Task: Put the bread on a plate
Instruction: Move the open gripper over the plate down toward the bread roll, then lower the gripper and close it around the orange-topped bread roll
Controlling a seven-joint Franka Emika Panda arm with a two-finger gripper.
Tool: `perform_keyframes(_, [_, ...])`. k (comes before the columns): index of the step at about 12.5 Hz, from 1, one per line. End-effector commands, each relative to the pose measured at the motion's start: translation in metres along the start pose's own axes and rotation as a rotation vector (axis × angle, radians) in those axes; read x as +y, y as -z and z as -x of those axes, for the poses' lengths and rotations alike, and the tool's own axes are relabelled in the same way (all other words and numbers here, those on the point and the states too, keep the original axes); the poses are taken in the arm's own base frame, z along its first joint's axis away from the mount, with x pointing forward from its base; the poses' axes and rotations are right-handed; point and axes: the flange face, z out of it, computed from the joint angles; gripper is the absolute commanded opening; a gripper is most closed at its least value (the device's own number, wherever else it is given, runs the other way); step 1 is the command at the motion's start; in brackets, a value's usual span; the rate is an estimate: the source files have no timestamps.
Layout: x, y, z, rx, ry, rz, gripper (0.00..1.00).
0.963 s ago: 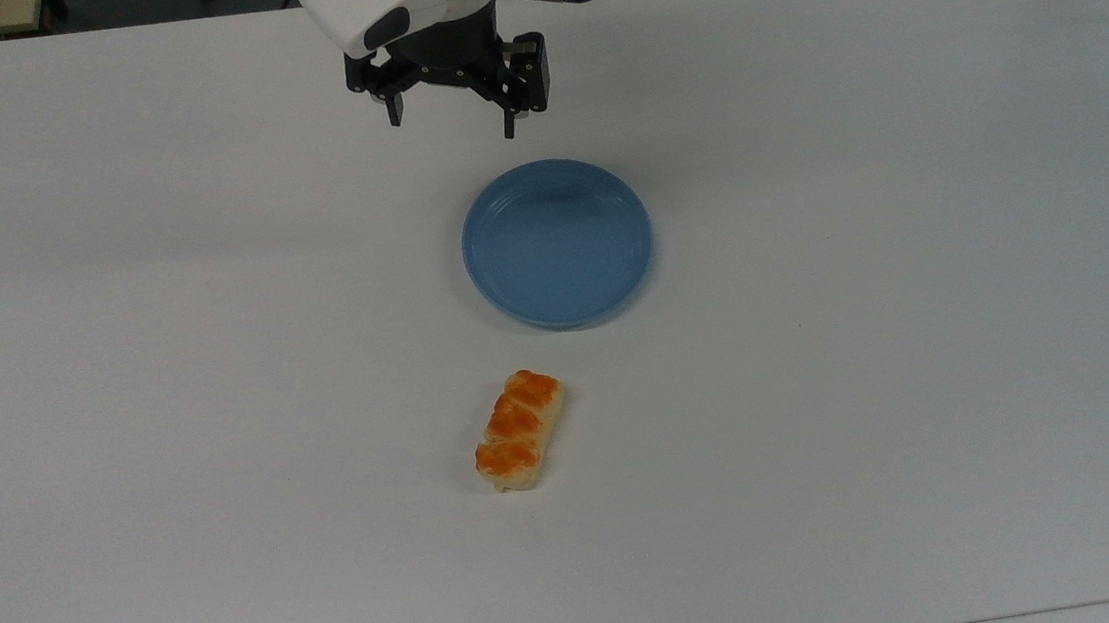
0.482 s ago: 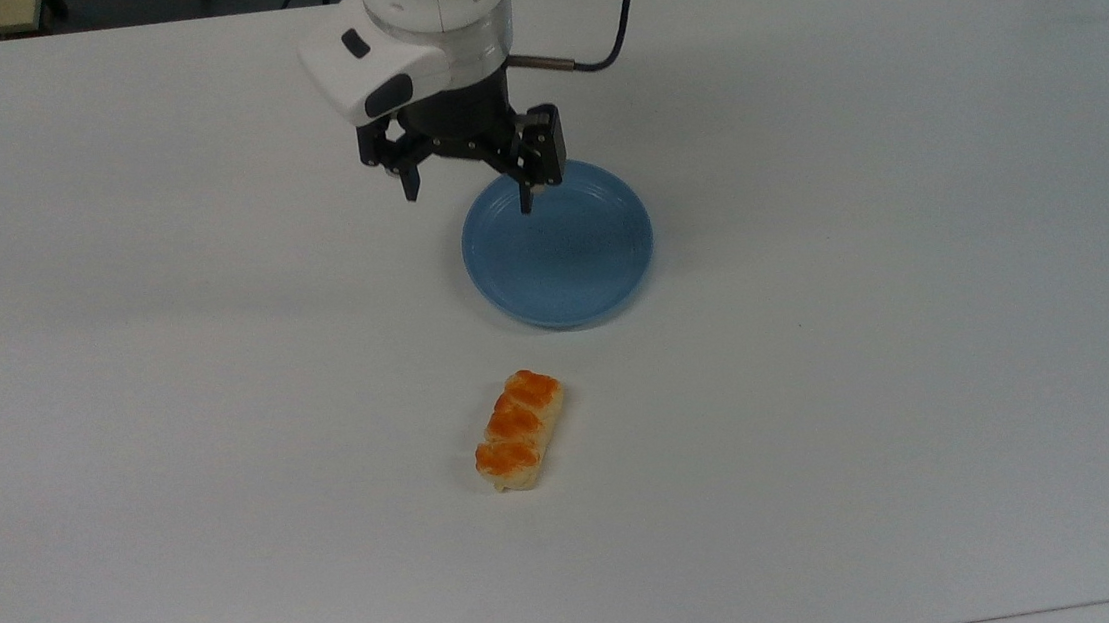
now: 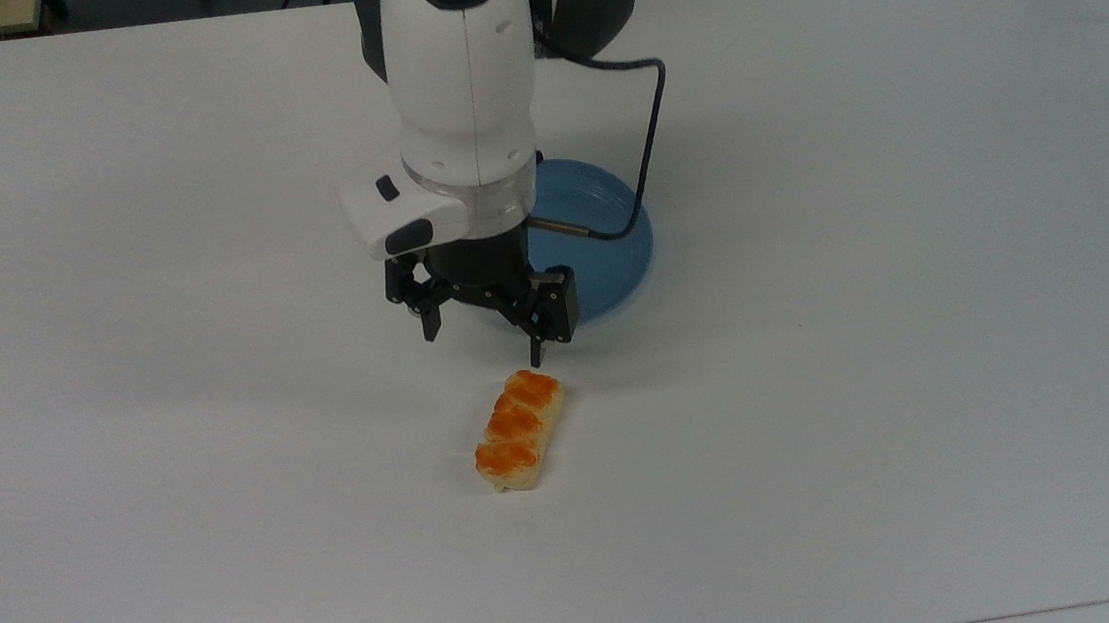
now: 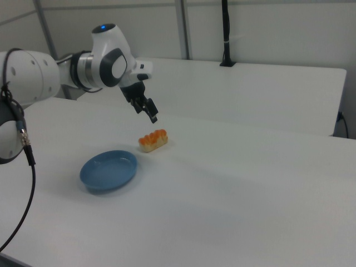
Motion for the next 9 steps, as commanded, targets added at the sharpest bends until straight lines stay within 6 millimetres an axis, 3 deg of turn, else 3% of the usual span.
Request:
perform_keyframes(1, [-0.023,-0.038,0.004,0.047,-0.001,0.046,1.0])
perform_keyframes(5, [-0.045,-0.104,0.022,0.118,0.005,0.112,1.0])
perform_keyframes(9, [-0.05,-0.125,0.03,0.122,0.009,0.125,1.0])
